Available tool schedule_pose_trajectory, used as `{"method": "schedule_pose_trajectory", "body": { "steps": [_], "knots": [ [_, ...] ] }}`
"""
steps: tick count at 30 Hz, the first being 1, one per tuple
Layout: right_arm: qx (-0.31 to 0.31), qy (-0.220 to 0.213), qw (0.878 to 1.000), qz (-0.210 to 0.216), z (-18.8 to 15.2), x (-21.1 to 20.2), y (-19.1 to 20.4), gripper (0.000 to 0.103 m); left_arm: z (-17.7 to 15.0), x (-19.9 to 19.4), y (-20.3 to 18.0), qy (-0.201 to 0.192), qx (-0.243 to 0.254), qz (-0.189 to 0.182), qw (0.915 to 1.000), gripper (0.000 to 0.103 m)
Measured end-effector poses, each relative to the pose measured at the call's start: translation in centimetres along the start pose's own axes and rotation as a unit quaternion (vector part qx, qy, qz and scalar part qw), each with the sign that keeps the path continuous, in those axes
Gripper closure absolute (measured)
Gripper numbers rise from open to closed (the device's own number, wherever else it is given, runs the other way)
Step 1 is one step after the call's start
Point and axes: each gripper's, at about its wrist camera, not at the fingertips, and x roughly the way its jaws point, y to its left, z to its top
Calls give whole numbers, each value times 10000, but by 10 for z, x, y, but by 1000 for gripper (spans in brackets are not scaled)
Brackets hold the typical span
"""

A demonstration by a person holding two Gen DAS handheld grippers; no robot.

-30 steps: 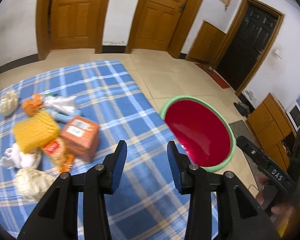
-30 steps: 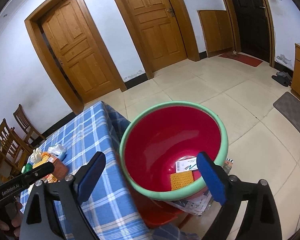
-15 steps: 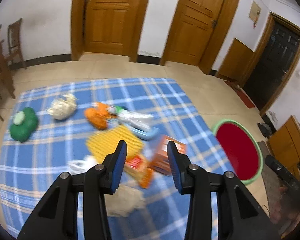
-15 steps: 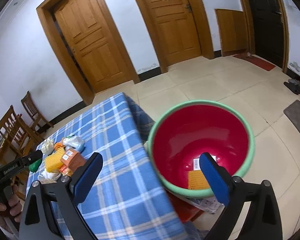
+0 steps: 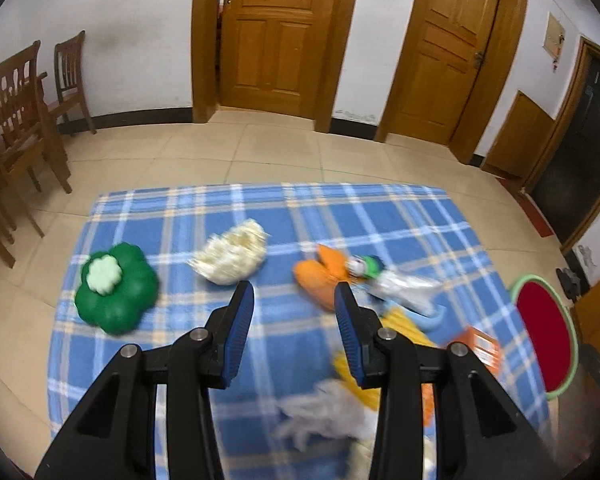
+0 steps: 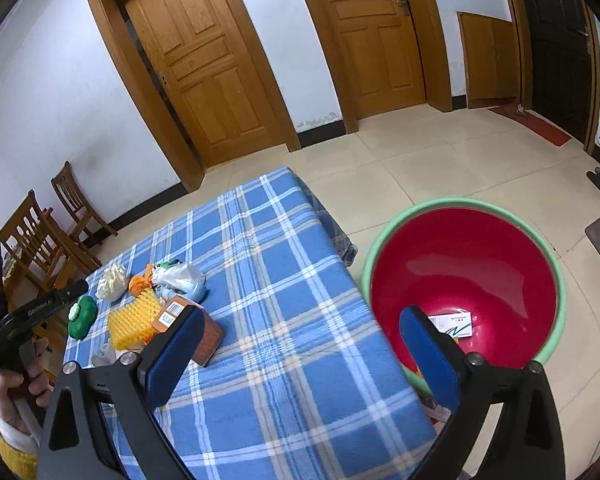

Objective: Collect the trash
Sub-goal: 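Move both tools back over the table toward the crumpled paper, then grasp the crumpled white paper with the left tool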

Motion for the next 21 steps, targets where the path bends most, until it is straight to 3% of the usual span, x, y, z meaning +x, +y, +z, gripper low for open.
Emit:
{"method": "schedule_pose_trajectory", "body": {
  "steps": [7, 21],
  "knots": [
    [6, 78, 9999, -134, -1, 14, 8, 0, 15, 43, 22, 235, -85, 198, 9995, 55],
    [91, 31, 9994, -328, -4, 33, 16, 0, 22, 104, 38, 597, -264, 74, 9978, 55]
  ]
}}
